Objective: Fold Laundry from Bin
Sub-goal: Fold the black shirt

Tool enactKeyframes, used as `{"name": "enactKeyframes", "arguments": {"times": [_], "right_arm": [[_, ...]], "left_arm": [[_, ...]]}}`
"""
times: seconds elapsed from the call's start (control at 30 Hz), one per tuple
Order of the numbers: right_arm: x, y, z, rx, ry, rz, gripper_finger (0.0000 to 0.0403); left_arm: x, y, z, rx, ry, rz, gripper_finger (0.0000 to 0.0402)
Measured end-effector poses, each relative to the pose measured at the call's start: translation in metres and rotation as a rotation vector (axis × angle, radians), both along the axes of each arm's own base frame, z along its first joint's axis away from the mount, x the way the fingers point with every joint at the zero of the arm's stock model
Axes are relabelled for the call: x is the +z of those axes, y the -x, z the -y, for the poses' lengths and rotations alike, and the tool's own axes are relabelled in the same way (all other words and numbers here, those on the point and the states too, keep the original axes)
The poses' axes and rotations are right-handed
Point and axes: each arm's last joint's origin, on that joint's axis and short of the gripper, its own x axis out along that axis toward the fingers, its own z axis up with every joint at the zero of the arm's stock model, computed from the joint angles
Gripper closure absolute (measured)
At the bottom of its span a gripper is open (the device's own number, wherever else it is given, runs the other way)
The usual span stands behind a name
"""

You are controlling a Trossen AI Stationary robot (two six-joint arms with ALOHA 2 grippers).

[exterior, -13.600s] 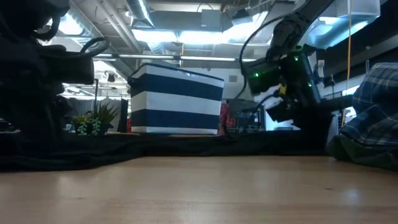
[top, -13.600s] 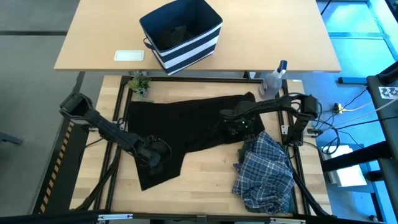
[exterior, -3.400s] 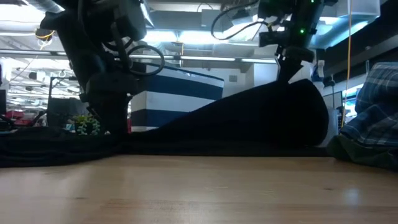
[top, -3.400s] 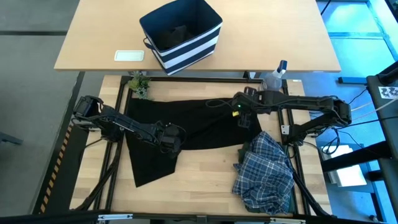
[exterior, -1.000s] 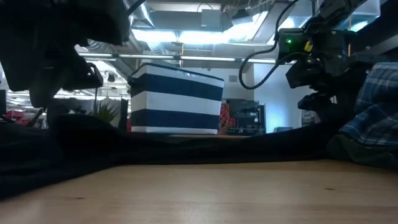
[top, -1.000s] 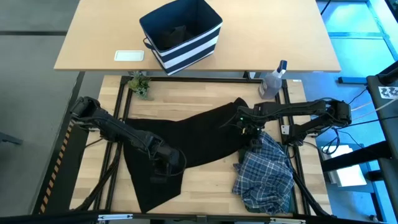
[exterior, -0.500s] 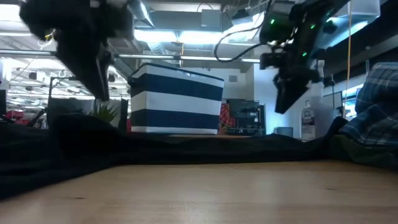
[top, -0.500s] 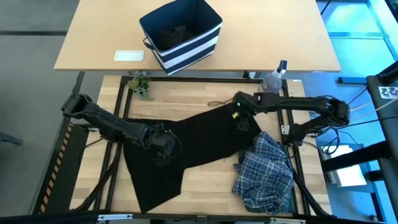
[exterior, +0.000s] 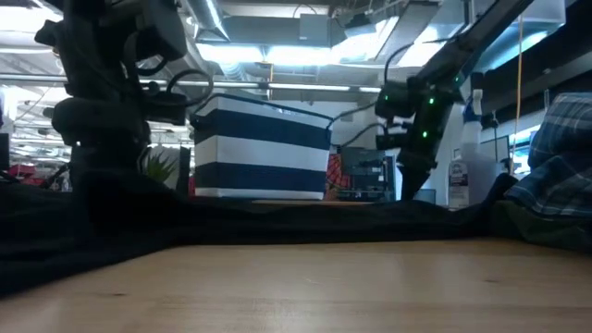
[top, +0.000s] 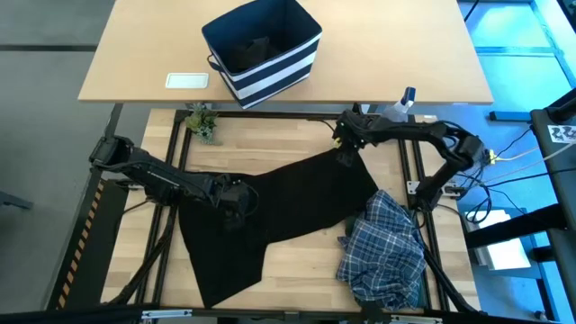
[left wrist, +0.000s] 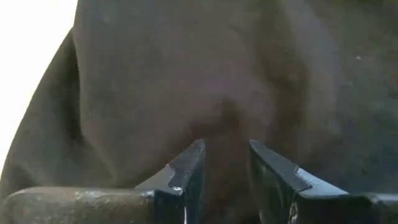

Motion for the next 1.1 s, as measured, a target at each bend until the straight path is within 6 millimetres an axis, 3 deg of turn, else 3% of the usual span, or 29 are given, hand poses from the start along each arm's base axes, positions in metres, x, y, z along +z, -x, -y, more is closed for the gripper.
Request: {"name": "enactKeyframes", "arguments": {"times": [0.2, 0.4, 0.7, 1.1], "right_arm": [[-0.023, -0.002, 0.012, -0.02, -0.022, -0.024, 0.0398], [-0.027, -0.004, 0.019, -0.121, 0.058, -0.043, 0.0386], [-0.028, 0.001, 0.023, -0.255, 0.153, -0.116, 0.0384], [-0.028, 0.017, 0.037, -0.424, 0.151, -0.135, 0.0384]], "left_arm": [[0.0, 0.0, -0.001, 0.004, 0.001, 0.0, 0.0288], [-0.002, 0.0, 0.001, -0.004, 0.051, -0.007, 0.0288], [-0.024, 0.02, 0.0, 0.09, 0.144, -0.048, 0.0288], [-0.024, 0.022, 0.011, 0.053, 0.221, -0.074, 0.0288]]}}
